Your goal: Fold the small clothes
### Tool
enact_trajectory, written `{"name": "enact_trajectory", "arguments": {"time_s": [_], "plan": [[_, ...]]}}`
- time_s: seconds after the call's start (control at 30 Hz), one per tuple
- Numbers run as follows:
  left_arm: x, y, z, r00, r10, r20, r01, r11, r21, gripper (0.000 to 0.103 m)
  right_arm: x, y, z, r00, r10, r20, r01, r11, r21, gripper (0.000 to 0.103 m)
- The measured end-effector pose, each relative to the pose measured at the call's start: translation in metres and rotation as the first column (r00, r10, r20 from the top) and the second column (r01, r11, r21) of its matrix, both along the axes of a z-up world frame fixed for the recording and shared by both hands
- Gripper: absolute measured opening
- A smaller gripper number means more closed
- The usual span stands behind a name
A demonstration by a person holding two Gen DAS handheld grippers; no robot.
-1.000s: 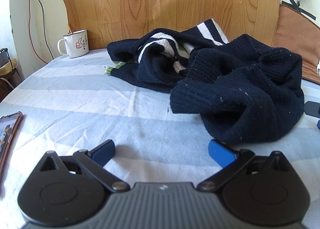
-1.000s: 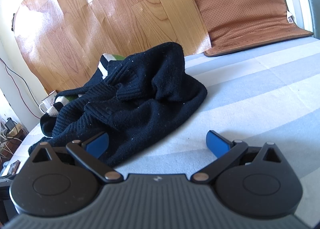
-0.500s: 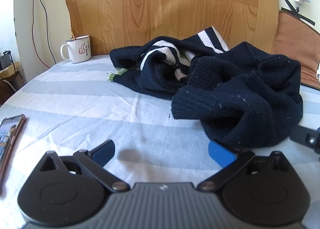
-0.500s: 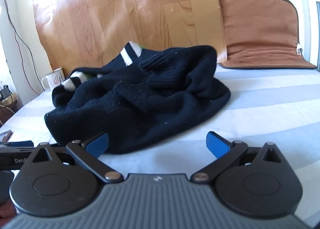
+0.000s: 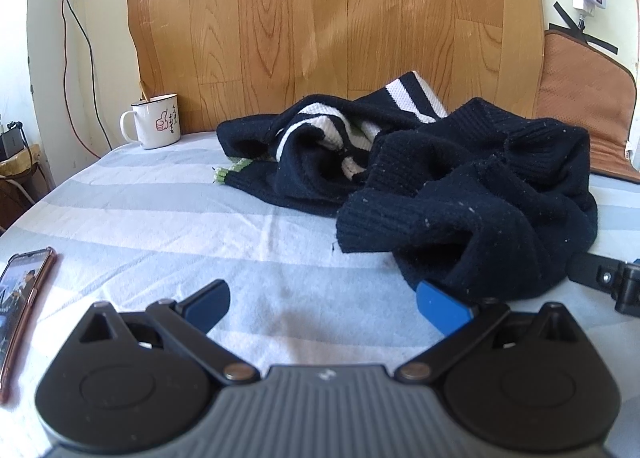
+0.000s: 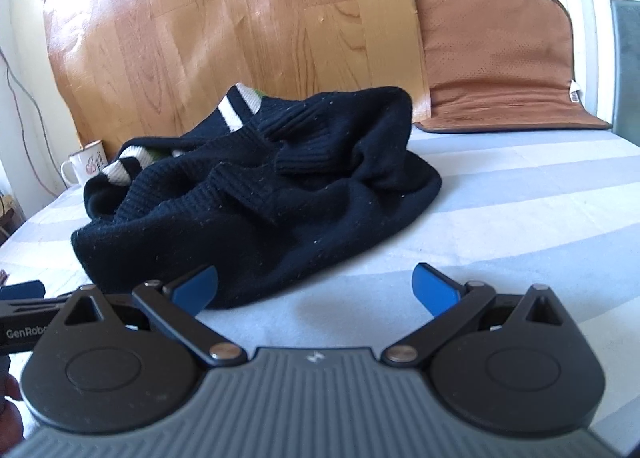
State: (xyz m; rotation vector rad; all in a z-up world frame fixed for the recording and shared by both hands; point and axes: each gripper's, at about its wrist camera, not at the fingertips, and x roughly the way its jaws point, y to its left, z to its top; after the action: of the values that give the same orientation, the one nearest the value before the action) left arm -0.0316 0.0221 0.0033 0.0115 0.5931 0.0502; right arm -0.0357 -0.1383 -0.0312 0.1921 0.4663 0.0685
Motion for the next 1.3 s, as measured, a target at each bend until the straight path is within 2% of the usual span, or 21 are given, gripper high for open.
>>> {"name": "enact_trajectory", "arguments": {"time_s": [0.1,0.17,0.23,0.4,0.5,0.57,0.8,1.07,1.3], "plan": [[-0.001,0.002,0.0,1.0,-0.004,0.003,0.004,1.0,-0.014,0.103,-0.002,-0.003,0.002,1.0,-0.01,0.009,0.01,1.0,0.006,0.103],[-0.001,0.005,0.001,1.0,-0.008,0.005,0.008,1.0,-0.028,0.103,-0.007,-0.006,0.005,0.999,-0.022,0.05,0.022,1.0,-0.003,0.103],[-0.001,0.009,0.001,1.0,-0.016,0.005,0.016,0.999,-0.052,0.103,-0.011,-0.009,0.011,0.994,-0.041,0.097,0.043,0.999,-0.026,0.096],[0.002,0.022,0.006,0.999,-0.031,0.011,0.032,0.994,-0.109,0.103,-0.008,-0.024,0.027,0.986,-0.053,0.159,0.062,0.997,-0.051,0.062],[0.003,0.03,0.016,0.998,-0.02,0.063,0.025,0.996,-0.084,0.103,-0.002,-0.033,0.032,0.983,-0.068,0.17,0.074,0.997,-0.028,0.052],[0.005,0.036,0.021,0.996,-0.002,0.09,0.009,0.997,-0.077,0.103,0.002,-0.035,0.035,0.98,-0.078,0.184,0.084,0.996,-0.023,0.049],[0.018,0.047,0.007,0.998,0.029,0.06,-0.024,0.996,-0.088,0.103,0.01,-0.025,0.033,0.977,-0.049,0.209,0.054,0.998,-0.019,0.049],[0.01,0.043,0.009,0.993,0.021,0.115,-0.013,0.998,-0.069,0.103,0.022,-0.023,0.033,0.978,-0.053,0.2,0.057,0.998,-0.016,0.049],[0.01,0.048,0.009,0.992,0.037,0.122,-0.025,0.995,-0.1,0.103,0.025,-0.027,0.033,0.981,-0.06,0.184,0.061,0.998,0.001,0.049]]}}
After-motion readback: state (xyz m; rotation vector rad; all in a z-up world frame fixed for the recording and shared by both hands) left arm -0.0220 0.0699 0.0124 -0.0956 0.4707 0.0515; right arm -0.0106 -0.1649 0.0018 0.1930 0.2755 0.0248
